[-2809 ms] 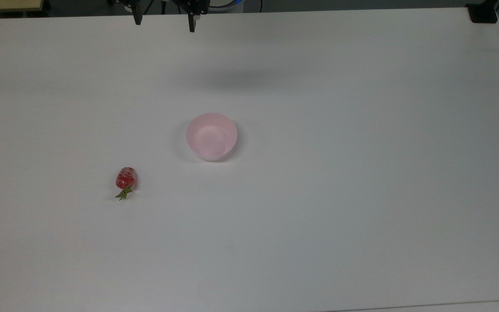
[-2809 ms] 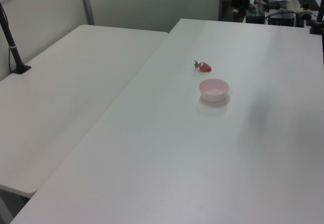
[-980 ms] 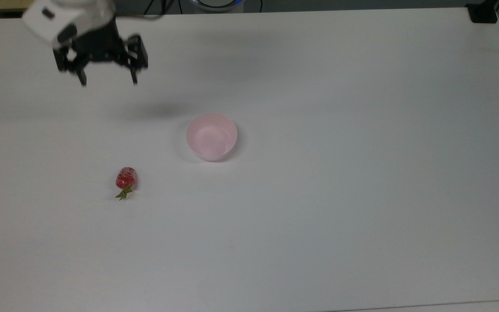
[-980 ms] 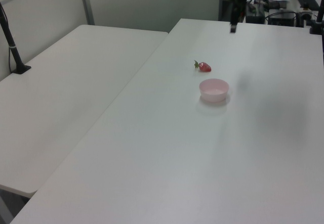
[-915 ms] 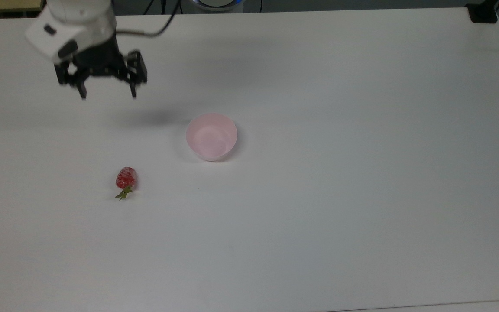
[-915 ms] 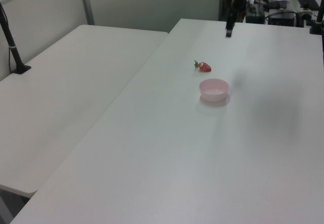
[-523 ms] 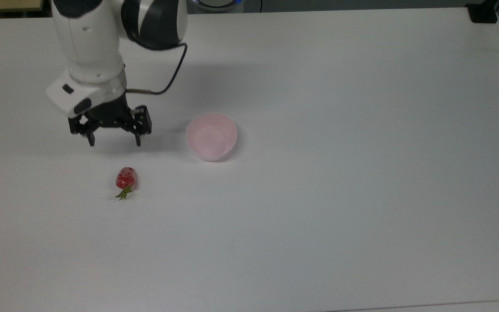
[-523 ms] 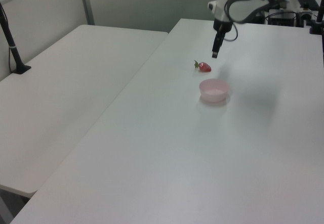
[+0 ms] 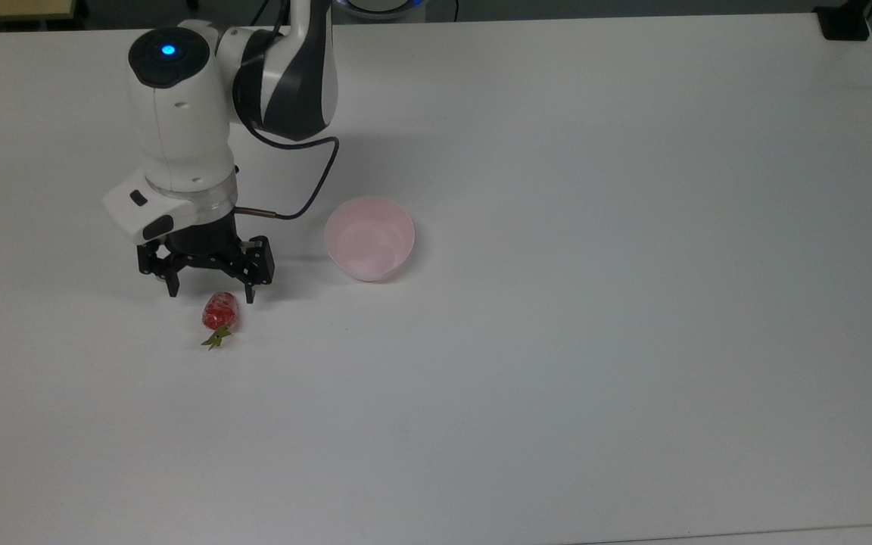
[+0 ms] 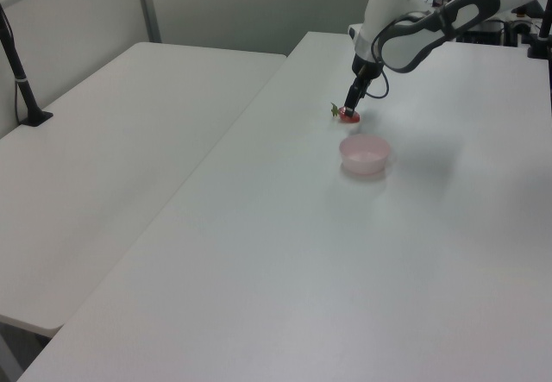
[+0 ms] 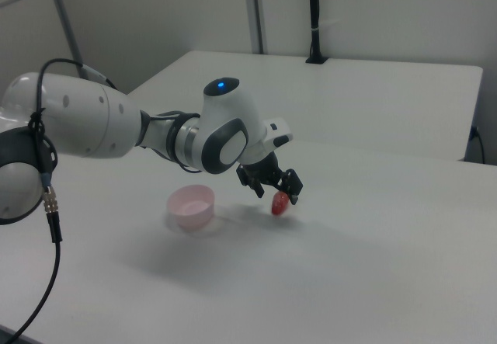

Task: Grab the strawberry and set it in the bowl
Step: 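Close the gripper on the red strawberry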

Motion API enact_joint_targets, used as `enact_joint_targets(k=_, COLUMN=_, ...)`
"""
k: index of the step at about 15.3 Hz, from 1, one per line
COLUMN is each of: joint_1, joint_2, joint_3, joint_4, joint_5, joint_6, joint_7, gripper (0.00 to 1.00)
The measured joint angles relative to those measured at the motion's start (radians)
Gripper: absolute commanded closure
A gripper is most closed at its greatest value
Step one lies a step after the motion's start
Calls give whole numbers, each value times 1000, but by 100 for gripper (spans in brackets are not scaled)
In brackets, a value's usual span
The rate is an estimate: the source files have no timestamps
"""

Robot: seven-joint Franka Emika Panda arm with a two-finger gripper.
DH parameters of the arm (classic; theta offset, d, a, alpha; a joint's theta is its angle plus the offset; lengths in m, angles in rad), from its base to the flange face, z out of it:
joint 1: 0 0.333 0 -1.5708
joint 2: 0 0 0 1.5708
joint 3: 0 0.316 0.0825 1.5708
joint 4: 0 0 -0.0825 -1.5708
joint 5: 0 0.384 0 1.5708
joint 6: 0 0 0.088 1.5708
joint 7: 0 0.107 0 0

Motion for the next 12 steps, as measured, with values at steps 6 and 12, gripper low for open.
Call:
enact_joint_targets(k=6, joint_1=17, joint_2=62, joint_3=10, joint_4=2, joint_5=-3, joint_6=84, joint_7=36, gripper=67)
enact_joint_targets(k=12, joint_1=14, joint_2=58, joint_3=10, joint_4=33, joint_5=-3, joint_6=85, joint_7=51, gripper=73)
